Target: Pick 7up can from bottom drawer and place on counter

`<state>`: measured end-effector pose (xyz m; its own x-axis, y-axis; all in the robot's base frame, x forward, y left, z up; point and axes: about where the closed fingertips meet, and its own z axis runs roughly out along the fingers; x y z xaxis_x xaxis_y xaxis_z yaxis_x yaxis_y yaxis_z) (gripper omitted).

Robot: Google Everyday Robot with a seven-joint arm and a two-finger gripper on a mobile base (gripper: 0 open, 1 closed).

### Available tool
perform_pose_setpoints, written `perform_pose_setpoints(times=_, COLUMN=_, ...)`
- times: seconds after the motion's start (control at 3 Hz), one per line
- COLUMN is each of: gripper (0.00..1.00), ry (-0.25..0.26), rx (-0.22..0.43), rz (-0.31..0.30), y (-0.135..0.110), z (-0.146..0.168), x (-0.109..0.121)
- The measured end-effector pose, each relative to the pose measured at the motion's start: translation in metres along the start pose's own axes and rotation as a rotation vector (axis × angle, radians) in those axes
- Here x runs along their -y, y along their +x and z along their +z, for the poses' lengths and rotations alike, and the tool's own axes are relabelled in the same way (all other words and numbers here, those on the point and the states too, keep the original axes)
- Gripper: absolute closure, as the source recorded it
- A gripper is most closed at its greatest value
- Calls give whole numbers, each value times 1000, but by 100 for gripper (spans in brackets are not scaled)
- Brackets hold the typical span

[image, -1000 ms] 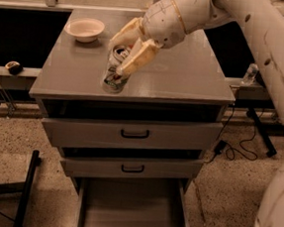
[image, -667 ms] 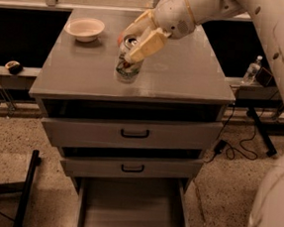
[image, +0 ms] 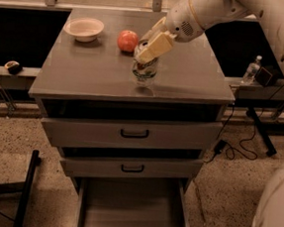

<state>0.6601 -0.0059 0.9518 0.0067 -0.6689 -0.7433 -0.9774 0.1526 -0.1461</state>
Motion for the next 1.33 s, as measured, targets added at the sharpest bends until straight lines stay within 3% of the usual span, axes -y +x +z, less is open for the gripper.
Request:
perform_pose_setpoints(times=0.33, gripper=83, ry=-11, rx=-34, rz=87, y=21, z=14, x=9)
perform_pose_setpoints(times=1.33, gripper=6, ry=-12, rx=-35, rz=92, y=21, z=15, x=9)
